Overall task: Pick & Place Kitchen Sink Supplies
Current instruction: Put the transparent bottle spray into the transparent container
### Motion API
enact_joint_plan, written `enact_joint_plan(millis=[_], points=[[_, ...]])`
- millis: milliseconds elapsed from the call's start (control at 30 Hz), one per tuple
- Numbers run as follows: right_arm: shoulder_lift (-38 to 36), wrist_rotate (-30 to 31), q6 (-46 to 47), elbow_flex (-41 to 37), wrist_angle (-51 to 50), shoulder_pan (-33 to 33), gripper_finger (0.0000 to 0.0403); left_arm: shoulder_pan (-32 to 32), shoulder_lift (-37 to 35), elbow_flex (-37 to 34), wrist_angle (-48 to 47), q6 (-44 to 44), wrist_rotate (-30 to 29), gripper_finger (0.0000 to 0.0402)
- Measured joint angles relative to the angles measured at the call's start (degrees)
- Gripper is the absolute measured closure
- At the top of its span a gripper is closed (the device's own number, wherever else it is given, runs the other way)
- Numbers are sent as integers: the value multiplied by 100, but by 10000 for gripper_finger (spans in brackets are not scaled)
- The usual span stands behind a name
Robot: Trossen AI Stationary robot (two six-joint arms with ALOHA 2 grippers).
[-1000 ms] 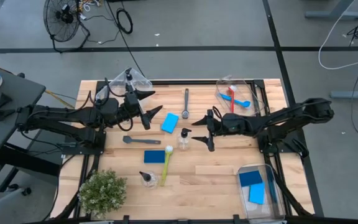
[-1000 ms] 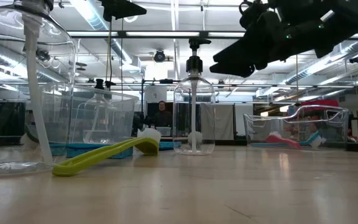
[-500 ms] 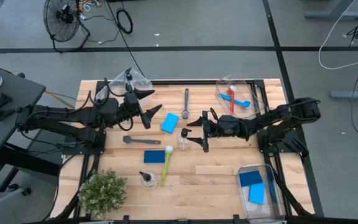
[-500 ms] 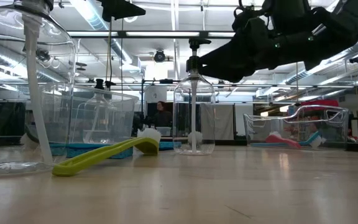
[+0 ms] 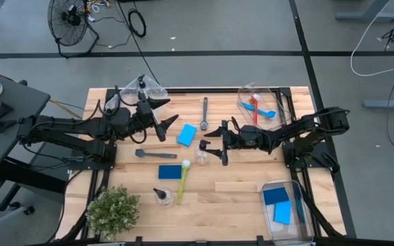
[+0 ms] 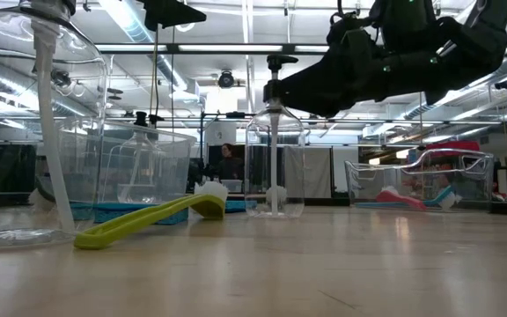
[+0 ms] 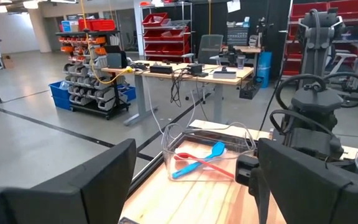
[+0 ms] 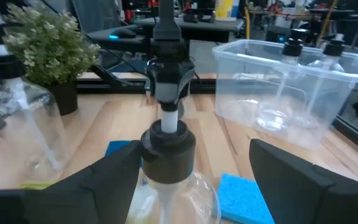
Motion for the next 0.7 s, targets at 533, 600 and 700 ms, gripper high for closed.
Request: enact_joint_plan(millis=[533,600,700], points=[[0,-392,94,4,167,-23,101,0,0,0,-1,-39,0,60],[0,-410,114,22,157,-22,101,0,0,0,0,-42,0,60],[22,-478,89,145,119,-21,101,0,0,0,0,-44,0,60]])
